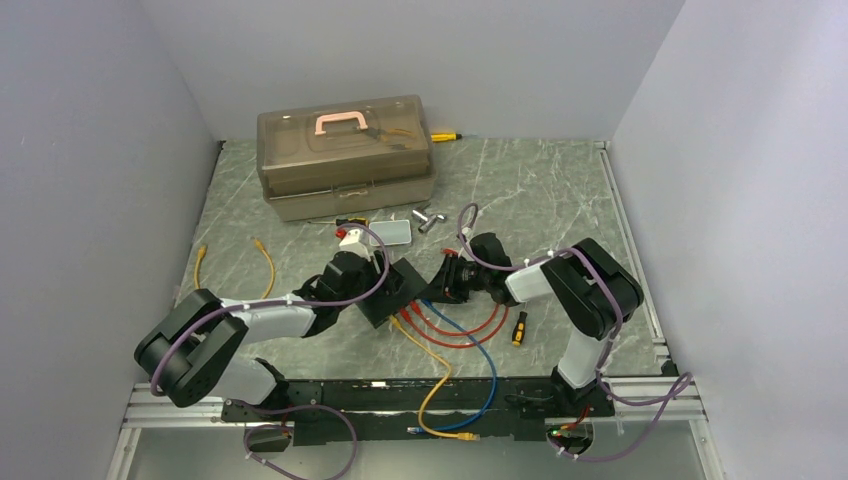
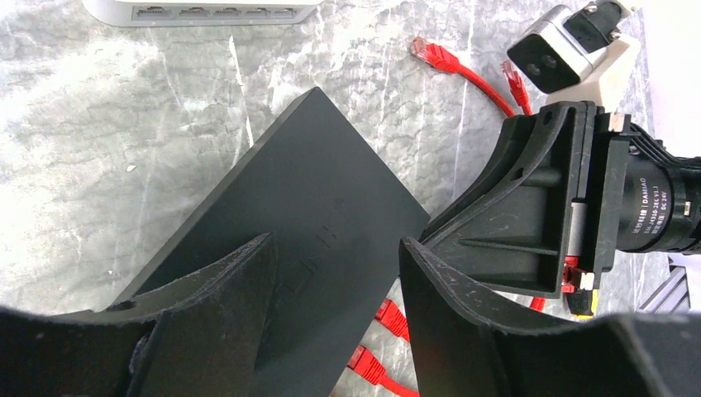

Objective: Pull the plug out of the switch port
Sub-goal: Pull the connector from the switch port.

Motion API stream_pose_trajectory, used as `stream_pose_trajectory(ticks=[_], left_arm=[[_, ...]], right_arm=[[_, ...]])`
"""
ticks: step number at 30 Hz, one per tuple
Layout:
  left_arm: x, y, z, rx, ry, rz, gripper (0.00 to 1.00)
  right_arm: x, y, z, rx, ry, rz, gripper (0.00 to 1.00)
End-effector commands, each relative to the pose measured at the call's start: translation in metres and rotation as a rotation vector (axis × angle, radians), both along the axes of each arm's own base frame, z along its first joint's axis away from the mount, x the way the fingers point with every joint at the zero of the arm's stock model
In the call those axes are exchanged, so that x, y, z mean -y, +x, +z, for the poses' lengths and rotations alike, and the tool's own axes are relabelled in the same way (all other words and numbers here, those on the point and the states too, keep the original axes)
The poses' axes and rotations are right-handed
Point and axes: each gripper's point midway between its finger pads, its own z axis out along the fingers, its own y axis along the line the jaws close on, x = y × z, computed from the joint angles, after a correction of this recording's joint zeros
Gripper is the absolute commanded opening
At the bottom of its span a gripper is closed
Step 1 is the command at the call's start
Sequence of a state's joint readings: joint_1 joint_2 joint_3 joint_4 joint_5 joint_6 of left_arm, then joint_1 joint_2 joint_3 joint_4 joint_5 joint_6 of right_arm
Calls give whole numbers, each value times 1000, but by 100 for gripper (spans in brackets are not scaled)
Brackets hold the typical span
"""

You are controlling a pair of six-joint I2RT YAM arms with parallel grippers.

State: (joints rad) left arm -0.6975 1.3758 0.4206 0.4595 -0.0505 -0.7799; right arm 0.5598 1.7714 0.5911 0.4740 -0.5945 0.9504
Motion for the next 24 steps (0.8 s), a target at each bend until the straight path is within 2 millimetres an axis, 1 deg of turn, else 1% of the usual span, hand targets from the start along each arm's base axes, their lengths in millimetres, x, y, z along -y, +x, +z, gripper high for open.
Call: stream_pose_trajectory(ticks=[1, 3, 10, 13, 19, 22, 24], left_arm=[[-11, -19, -35, -97, 83, -7, 63], [-10, -20, -36, -99, 84, -10, 63], [-8, -21, -36, -101, 85, -15, 63], [-8, -21, -37, -101, 86, -17, 63], [-4, -21, -36, -100, 80, -27, 63], [-3, -20, -29, -79, 68, -27, 64], [-3, -18, -19, -53, 63, -28, 68]], right_arm=[[5, 1, -20, -39, -47, -35, 26], [5, 1, -21, -45, -44, -33, 24], [4, 1, -23, -40, -44, -13, 5], [5, 0, -24, -35, -52, -3, 0], [4, -2, -26, -25, -50, 21, 0], [5, -2, -26, -13, -56, 27, 0], [5, -2, -26, -6, -57, 31, 0]])
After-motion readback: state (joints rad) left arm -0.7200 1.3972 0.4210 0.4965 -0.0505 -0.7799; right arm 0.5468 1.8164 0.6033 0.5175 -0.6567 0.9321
